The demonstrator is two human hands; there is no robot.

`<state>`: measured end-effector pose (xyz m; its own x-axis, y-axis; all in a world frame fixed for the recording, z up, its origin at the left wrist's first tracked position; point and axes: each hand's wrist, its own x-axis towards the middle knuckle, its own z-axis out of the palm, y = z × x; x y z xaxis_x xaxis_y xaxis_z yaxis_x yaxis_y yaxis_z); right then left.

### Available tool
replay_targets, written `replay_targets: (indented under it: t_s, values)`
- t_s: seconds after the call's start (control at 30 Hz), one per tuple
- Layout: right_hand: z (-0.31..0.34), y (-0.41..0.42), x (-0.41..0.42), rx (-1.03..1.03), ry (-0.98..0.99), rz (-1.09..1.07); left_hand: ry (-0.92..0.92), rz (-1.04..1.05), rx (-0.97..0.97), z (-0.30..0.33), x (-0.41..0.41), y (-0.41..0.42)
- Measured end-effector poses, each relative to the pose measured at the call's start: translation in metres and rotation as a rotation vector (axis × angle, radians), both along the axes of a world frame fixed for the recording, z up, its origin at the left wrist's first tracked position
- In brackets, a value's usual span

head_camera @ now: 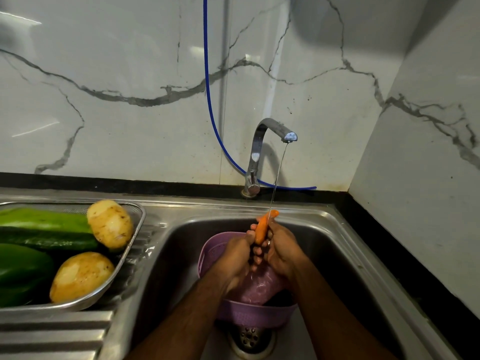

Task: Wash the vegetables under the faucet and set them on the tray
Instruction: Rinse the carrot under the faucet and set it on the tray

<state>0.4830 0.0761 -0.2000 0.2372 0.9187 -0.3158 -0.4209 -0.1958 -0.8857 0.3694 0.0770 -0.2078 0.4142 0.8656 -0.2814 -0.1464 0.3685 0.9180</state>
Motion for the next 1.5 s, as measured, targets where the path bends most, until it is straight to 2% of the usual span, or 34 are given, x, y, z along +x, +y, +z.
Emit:
replay_targets:
  t_s: [0.13, 0.23, 0.4, 0.5, 0.57, 0.67, 0.87, 1.03, 1.2, 1.4, 1.5]
  values:
    - [0.006, -0.002, -0.001, 0.013, 0.018, 0.026, -0.028, 0.019, -0.012, -0.002, -0.001, 0.004]
    - [0.009, -0.001, -0.004, 0.014, -0.029, -0.002, -0.029, 0.076, 0.093, -0.005, -0.001, 0.003]
    - [0.006, -0.004, -0.002, 0.039, -0.021, -0.076, 0.208, 0.198, 0.380, -0.015, 0.002, 0.006]
    - [0.009, -0.004, -0.001, 0.045, 0.034, -0.092, 0.261, 0.194, 0.425, -0.015, 0.005, 0.004]
    - [0.009, -0.003, -0.001, 0.079, 0.085, -0.040, 0.238, 0.198, 0.411, -0.013, 0.005, 0.005]
    - [0.012, -0.005, -0.001, 0.109, 0.063, 0.054, 0.215, 0.177, 0.355, -0.008, 0.004, 0.003]
    - [0.015, -0.007, -0.005, 0.073, 0.027, -0.015, 0.174, 0.056, 0.241, -0.006, 0.004, 0.000]
    - [0.014, -0.005, -0.008, 0.029, -0.037, -0.046, 0.016, -0.016, -0.008, 0.007, 0.002, -0.005]
    - [0.018, -0.010, -0.007, 0.018, 0.097, 0.000, -0.094, -0.027, -0.129, 0.007, -0.001, -0.001]
    - [0.017, -0.011, -0.015, 0.031, 0.055, -0.074, 0.004, -0.006, -0.040, -0.001, -0.004, -0.001]
    - [0.008, -0.006, -0.016, 0.006, -0.054, -0.117, 0.136, 0.007, 0.157, -0.002, -0.003, -0.003]
